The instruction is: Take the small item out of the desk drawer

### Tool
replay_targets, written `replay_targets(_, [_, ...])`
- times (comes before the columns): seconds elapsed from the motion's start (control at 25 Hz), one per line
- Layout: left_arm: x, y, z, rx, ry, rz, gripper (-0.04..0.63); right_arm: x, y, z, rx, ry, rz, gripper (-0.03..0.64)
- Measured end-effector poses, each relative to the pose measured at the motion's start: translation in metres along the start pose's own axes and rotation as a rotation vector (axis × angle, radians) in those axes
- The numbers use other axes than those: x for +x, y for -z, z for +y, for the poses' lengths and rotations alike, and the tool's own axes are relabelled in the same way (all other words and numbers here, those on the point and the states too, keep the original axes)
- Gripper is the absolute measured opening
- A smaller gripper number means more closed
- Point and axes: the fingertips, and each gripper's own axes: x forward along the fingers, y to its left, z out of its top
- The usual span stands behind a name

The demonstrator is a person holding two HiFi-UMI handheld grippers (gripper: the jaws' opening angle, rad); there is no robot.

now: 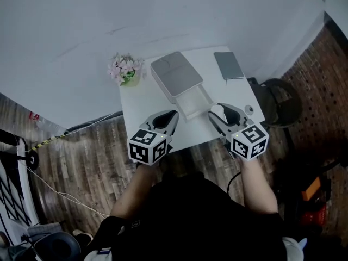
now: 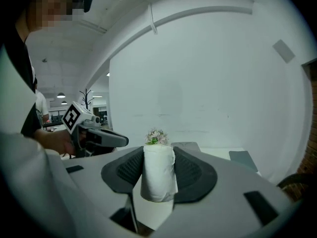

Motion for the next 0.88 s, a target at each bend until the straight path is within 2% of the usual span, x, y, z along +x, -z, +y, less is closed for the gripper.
replay_targets(0.28, [0.005, -0.017, -0.024, 0.046, -0.051, -0.013, 0.032, -0.061, -0.012, -0.013, 0.075, -0.019, -0.113, 0.172])
replay_targets(0.48, [0.007, -0.02, -0.024, 0.051, -0.103, -0.021, 0.032, -0.088, -0.027, -0.012, 0.12, -0.073, -0.2, 0.172])
replay_targets(0.68, [0.003, -0.023, -0.017, 0.04, -0.131, -0.027, 0.032, -0.11, -0.04, -0.016, 0.107, -0.079, -0.265, 0.172])
replay_targets(0.88, [-0.002, -0.036, -0.026, 0.076, -0.152, -0.053, 0.032, -0.137, -0.051, -0.03, 0.118, -0.061, -0.345, 0.172])
